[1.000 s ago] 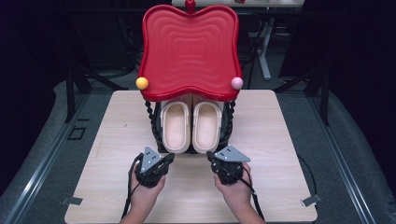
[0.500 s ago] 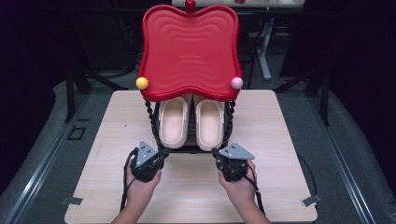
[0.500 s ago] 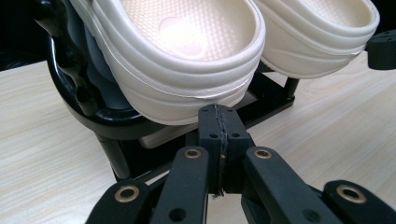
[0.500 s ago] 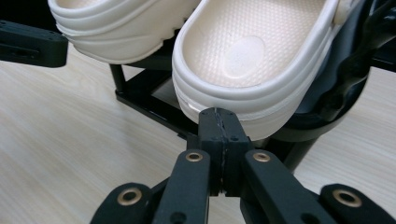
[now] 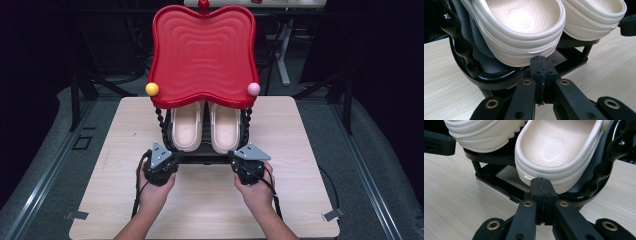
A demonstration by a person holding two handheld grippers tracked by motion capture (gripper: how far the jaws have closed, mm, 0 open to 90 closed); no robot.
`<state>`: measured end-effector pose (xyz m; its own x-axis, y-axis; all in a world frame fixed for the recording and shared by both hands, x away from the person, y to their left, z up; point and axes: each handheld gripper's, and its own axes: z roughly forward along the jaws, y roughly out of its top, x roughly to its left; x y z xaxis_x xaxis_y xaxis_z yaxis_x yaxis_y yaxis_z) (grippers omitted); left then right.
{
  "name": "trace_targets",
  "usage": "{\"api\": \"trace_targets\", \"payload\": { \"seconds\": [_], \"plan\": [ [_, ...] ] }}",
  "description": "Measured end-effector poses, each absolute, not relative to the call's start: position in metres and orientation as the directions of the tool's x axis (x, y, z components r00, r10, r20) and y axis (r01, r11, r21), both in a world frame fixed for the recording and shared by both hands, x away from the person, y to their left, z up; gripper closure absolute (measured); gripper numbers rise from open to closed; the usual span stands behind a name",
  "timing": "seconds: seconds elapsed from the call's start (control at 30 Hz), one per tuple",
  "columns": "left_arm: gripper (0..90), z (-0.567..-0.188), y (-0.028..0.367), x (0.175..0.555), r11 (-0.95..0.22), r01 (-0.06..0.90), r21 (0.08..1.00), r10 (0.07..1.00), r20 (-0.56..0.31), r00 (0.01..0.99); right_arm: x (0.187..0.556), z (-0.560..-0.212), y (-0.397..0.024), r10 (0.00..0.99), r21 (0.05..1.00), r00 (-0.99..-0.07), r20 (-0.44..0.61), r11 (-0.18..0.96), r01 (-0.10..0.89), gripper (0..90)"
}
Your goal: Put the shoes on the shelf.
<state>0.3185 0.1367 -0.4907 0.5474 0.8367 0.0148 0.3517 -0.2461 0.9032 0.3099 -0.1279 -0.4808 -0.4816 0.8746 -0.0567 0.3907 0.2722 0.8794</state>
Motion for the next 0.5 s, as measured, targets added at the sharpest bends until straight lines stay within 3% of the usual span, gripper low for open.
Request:
{"api": "trace_targets", "payload": {
  "seconds": [0.5],
  "plan": [
    [89.6, -0.496, 0.125, 0.339, -0.261, 0.385, 0.885, 0.841, 0.012, 0.541, 0.331, -0.479, -0.111, 0.873, 0.877, -0.485, -0.049, 0.27, 0.397, 90.0]
  ]
}}
